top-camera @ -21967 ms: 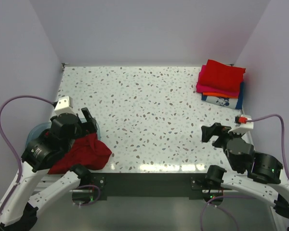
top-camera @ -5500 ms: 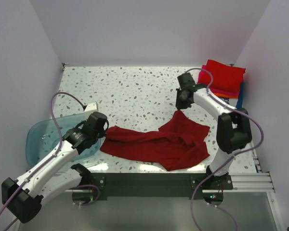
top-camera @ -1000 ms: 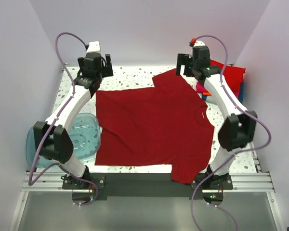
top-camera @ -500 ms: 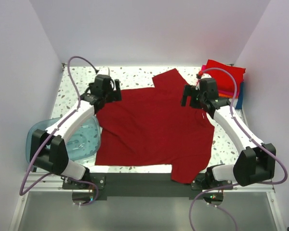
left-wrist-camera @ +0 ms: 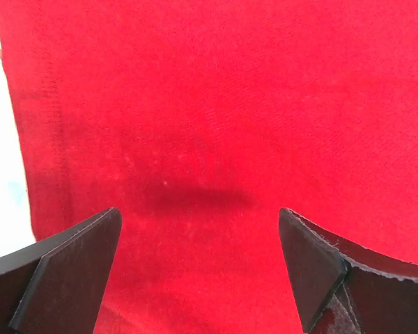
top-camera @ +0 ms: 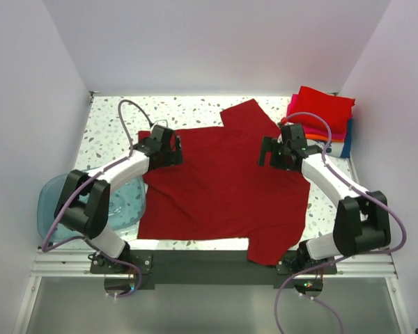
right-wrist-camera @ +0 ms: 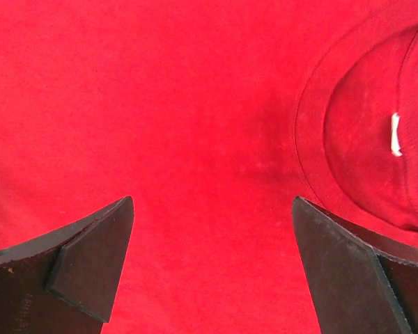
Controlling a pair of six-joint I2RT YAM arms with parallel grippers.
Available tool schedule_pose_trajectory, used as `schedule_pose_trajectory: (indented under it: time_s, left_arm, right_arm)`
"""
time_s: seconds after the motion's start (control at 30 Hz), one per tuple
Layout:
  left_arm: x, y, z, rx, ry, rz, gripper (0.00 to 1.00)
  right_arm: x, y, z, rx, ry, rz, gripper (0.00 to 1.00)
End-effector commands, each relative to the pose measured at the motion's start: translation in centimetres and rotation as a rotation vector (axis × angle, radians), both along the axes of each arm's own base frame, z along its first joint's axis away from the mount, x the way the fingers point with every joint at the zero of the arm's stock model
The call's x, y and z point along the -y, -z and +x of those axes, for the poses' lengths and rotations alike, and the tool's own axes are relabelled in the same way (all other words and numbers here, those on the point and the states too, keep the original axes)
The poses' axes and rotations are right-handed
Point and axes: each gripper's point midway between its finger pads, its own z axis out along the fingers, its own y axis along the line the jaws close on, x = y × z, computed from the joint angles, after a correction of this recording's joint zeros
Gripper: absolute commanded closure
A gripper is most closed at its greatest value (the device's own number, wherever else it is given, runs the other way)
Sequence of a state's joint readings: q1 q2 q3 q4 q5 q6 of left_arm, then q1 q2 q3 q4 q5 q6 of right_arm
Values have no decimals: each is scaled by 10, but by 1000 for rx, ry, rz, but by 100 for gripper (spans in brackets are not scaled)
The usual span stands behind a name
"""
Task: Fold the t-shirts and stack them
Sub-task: Flatten the tshirt out
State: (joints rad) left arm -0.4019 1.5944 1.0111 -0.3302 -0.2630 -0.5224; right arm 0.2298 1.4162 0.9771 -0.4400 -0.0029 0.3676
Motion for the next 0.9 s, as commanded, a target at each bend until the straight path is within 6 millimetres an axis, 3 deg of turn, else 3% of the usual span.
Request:
schedule_pose_trajectory:
  time_s: [0.0, 0.2, 0.4, 0.67, 0.87]
  left_arm:
    - [9, 2, 15, 41, -16, -41, 0]
    - [12, 36, 22, -20, -10, -11, 0]
    - [25, 48, 37, -26, 28, -32, 0]
    - [35, 52, 67, -28, 39, -7, 0]
    - [45, 36, 87, 29, 60, -7, 0]
  right_arm:
    - [-5, 20, 5, -36, 20, 24, 1]
    - [-3, 62, 10, -160, 59, 38, 2]
    - [8, 90, 13, -245, 124, 96, 2]
    - [29, 103, 26, -280, 179, 140, 3]
    - [46, 104, 36, -286, 197, 123, 3]
